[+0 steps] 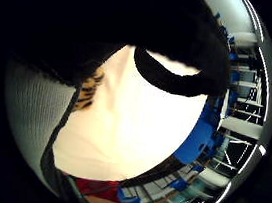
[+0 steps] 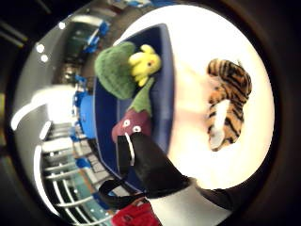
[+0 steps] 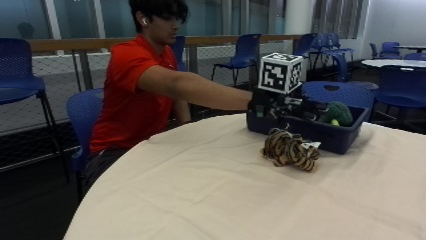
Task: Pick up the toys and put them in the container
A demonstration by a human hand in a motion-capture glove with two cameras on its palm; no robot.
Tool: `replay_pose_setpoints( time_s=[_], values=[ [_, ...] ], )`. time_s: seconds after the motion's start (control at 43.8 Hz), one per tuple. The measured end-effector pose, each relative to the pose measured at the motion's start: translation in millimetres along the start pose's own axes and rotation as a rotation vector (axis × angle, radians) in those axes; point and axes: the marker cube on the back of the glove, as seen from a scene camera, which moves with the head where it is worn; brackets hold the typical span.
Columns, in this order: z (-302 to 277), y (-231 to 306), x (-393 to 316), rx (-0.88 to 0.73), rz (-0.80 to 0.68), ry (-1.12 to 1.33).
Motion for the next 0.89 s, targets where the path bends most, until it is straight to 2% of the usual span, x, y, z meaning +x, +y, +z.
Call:
replay_pose_setpoints(
  time_s=[0.274,0.526,0.663,0.754,0.891],
  values=[
    [39,-16,31,-0.056,0.073,-0.009],
    [77,-26,11,-0.133,0.045,-0.064],
    [94,-21,-3,-0.186,0.042,0.006],
    [96,-15,-7,-0.163,0.051,0.052],
    [94,-7,-11,-0.046,0.057,0.107]
  ],
)
